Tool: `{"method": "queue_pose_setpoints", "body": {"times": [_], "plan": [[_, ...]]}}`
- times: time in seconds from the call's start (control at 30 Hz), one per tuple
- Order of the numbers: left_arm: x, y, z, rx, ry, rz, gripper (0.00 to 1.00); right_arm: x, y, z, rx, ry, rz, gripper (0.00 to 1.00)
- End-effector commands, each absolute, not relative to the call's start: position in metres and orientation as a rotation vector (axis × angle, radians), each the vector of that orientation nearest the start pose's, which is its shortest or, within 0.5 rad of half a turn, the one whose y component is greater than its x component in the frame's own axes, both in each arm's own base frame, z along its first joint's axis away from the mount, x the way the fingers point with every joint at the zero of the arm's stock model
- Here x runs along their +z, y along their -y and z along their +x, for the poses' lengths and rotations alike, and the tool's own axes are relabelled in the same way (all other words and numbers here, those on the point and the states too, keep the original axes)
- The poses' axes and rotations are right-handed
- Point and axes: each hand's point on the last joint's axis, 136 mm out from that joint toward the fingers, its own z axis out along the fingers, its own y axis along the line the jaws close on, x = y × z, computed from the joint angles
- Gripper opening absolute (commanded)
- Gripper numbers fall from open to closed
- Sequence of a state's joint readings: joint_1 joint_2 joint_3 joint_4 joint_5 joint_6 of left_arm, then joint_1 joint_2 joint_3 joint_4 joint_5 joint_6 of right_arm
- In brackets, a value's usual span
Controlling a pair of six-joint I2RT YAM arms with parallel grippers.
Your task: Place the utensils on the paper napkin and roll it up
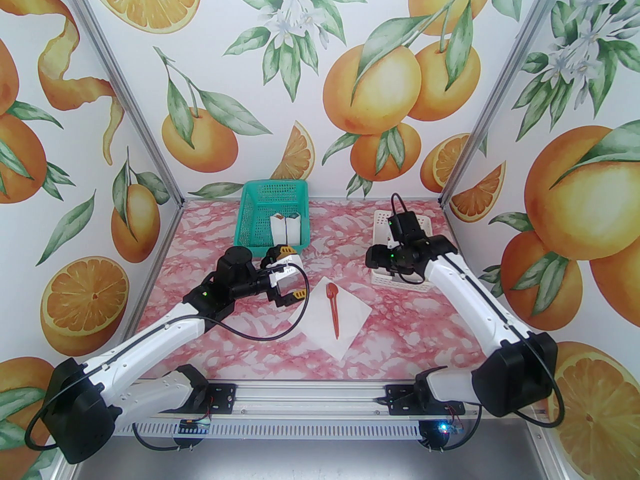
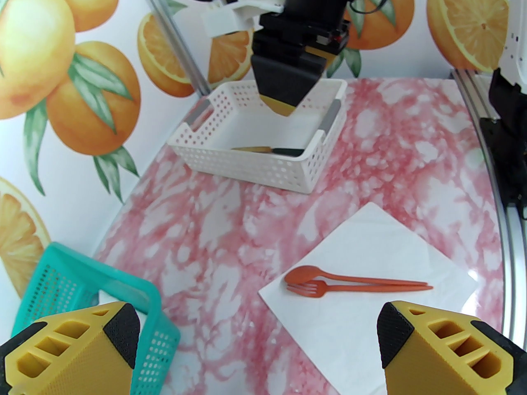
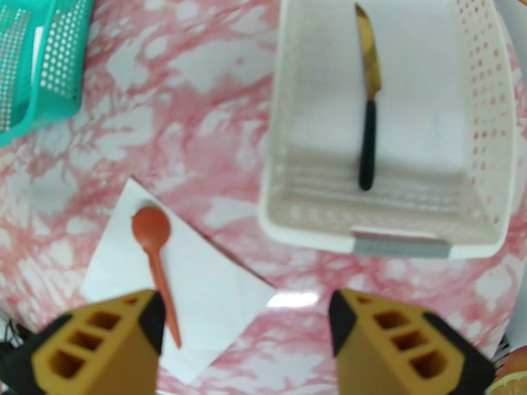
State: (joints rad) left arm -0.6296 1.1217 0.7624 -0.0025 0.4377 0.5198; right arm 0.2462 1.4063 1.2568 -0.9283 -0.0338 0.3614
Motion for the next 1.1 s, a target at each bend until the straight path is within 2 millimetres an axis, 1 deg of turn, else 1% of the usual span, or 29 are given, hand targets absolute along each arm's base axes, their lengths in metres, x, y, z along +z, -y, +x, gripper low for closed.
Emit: {"method": "queue_pose_setpoints", "body": {"times": [0.0, 0.27, 0.43, 0.7, 0.93, 1.07], "plan": [[0.25, 0.282, 0.254, -0.535, -1.405, 1.274, 1.0, 0.18, -0.083, 0.334, 0.226, -2.703, 0.121, 0.81], [0.249, 0.282, 0.253, -0.524, -1.404, 1.284, 1.0, 0.182, -0.06, 0.35, 0.19, -2.694, 0.175, 0.93], [0.249, 0.281, 0.253, -0.524, -1.405, 1.287, 1.0, 0.181, -0.048, 0.36, 0.168, -2.692, 0.201, 0.99], [0.249, 0.281, 0.252, -0.525, -1.404, 1.296, 1.0, 0.169, -0.033, 0.379, 0.156, -2.718, 0.234, 1.0], [0.248, 0.28, 0.252, -0.518, -1.409, 1.298, 1.0, 0.15, -0.023, 0.393, 0.131, -2.761, 0.241, 1.0], [0.246, 0.28, 0.252, -0.517, -1.411, 1.302, 1.0, 0.136, -0.017, 0.4, 0.136, -2.793, 0.257, 0.97]]}}
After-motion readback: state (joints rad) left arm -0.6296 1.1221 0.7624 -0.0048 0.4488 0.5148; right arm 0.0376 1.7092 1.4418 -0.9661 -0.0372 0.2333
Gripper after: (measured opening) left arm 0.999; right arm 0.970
